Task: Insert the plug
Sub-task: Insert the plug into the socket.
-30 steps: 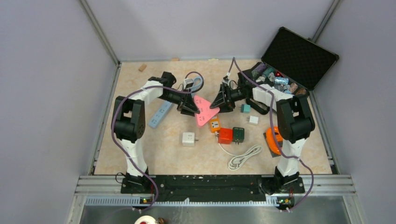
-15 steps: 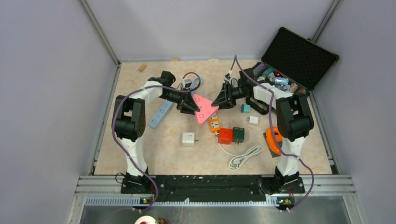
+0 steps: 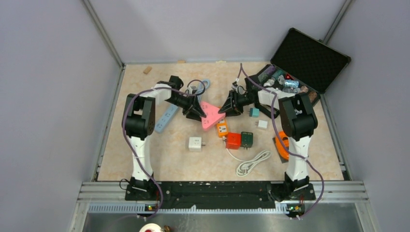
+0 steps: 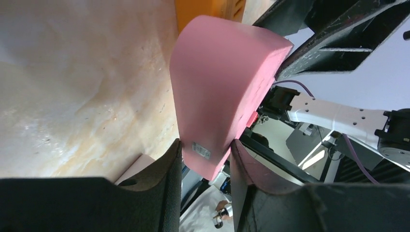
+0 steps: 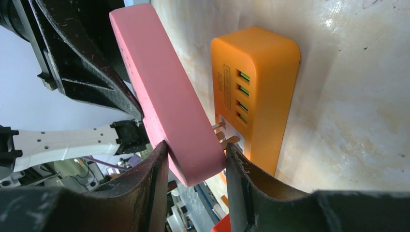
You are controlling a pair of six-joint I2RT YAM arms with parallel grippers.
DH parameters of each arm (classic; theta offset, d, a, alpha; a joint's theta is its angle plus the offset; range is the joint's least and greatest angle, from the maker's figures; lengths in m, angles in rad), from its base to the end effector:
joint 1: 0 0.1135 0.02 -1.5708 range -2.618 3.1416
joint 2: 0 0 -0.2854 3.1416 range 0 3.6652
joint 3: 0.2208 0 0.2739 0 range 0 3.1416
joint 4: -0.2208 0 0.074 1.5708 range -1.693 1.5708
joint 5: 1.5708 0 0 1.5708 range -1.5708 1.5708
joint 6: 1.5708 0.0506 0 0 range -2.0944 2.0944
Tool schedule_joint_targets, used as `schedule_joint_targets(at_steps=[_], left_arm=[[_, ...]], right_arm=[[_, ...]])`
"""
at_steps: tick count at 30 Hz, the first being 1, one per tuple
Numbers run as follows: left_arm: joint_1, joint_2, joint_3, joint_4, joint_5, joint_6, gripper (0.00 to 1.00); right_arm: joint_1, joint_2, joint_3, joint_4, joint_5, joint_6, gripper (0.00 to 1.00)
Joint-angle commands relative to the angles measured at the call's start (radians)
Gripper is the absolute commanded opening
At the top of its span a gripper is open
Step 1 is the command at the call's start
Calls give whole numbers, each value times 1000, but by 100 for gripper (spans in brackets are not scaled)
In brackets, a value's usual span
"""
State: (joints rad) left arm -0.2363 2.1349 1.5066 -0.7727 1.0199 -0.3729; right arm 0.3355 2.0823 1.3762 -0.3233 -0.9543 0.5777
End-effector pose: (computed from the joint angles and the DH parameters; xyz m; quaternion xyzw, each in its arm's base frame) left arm 0.4187 -0.1452 0.1471 0.0180 -0.8704 0.4862 0.0753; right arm 0.4162 0.1888 0.1461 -0.0185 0.8645 0.5019 0.0181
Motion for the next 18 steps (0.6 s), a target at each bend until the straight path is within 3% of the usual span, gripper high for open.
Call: schedule_joint_targets(at_steps=[1,16,18], left_arm=[[-8,26,39,40,-151,-13,0],[-11,-54,-52,111,-164,-38,0],[-12,-62,-54,113,-168,-37,5]], right_arm=[[70,-14,14,26,-22,13,3],[93,-36,-10,-85,46,-76,3],[94,-38,-15,-92,43,-87,3]])
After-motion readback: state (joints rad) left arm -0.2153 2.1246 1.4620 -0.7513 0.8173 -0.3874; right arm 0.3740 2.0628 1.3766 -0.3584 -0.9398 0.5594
